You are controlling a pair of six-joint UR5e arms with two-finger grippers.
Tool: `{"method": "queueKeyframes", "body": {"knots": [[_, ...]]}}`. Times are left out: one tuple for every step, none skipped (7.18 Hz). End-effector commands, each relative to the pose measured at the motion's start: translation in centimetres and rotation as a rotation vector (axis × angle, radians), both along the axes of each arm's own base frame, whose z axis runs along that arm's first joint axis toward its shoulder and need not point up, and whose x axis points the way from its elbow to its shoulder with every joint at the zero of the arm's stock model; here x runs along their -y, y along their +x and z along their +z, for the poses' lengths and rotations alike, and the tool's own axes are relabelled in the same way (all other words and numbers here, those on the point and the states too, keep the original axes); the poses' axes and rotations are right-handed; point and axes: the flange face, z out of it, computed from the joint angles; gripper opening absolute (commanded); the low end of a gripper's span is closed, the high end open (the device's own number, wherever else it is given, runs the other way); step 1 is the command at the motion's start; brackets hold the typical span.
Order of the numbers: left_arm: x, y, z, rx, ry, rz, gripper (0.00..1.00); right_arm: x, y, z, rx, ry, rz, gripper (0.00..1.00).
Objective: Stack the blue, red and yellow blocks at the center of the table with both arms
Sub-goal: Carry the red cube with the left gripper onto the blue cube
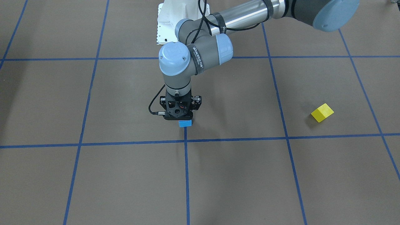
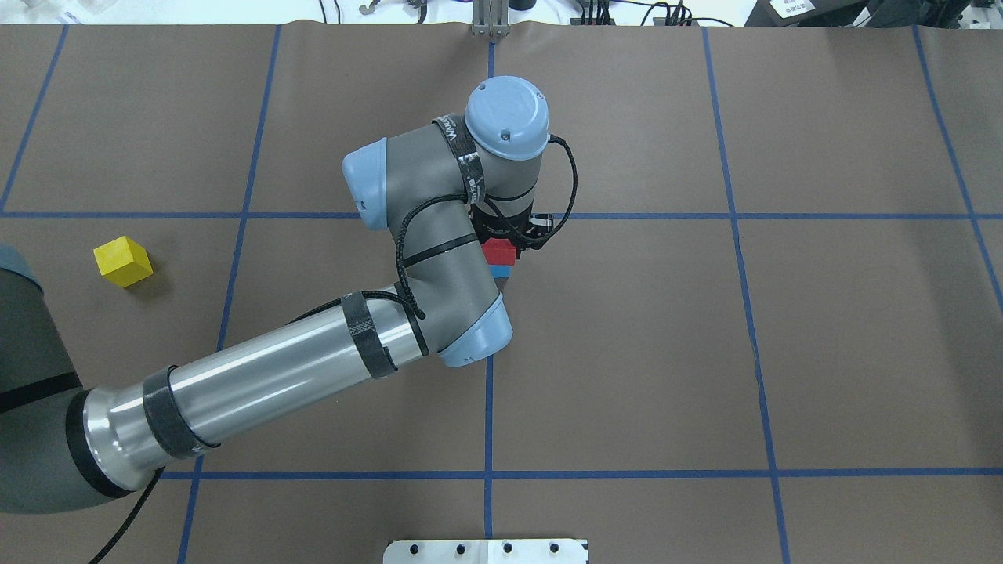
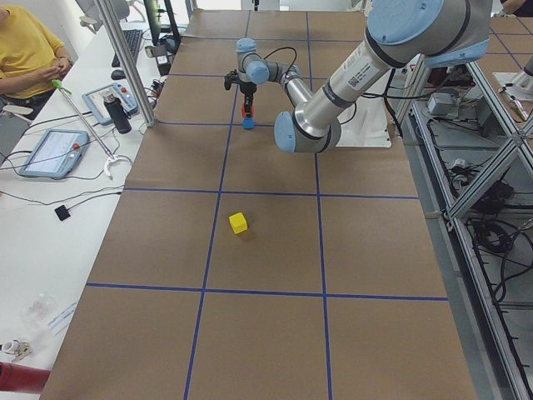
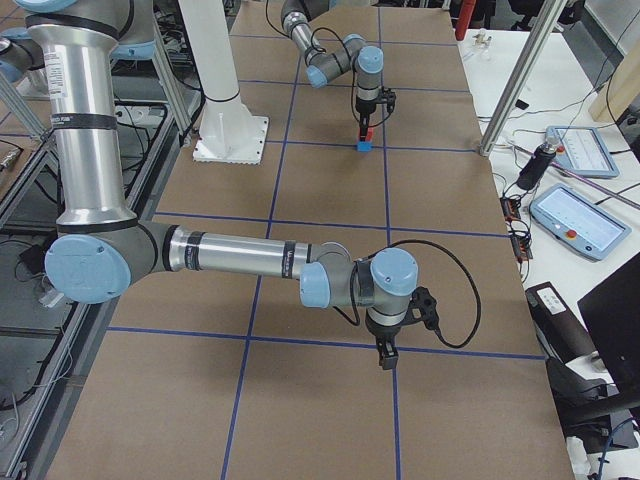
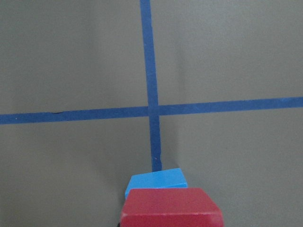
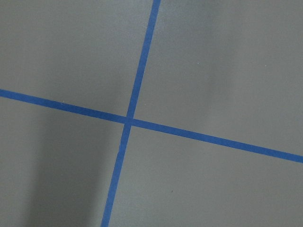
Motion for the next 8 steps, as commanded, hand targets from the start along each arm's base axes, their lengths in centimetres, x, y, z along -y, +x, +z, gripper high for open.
{"method": "queueKeyframes", "body": {"knots": [[-0.1,-0.2,-0.3,-0.007,-0.004,-0.006,0.47,0.0,0.0,0.0,0.000,0.000,0.000,1.00],[0.1,-0.3,0.0,-0.004,-0.007,-0.010,0.48,0.0,0.0,0.0,0.001,0.000,0.000,1.00],[0.1,-0.3,0.3,-0.002,-0.023,-0.024,0.48,0.0,0.0,-0.1,0.000,0.003,0.000,1.00],[0.1,-0.3,1.0,-0.001,-0.057,-0.058,0.52,0.0,0.0,-0.1,0.000,0.001,0.000,1.00],[0.1,-0.3,0.8,-0.006,-0.077,-0.080,0.52,0.0,0.0,-0.1,0.000,0.003,0.000,1.00],[0.1,-0.3,0.9,-0.005,-0.079,-0.081,0.56,0.0,0.0,-0.1,0.002,0.003,0.000,1.00],[0.1,-0.3,0.9,-0.005,-0.080,-0.083,0.60,0.0,0.0,-0.1,0.002,0.003,0.000,1.00],[0.1,-0.3,0.9,-0.005,-0.080,-0.083,0.66,0.0,0.0,-0.1,0.002,0.003,0.000,1.00]]}}
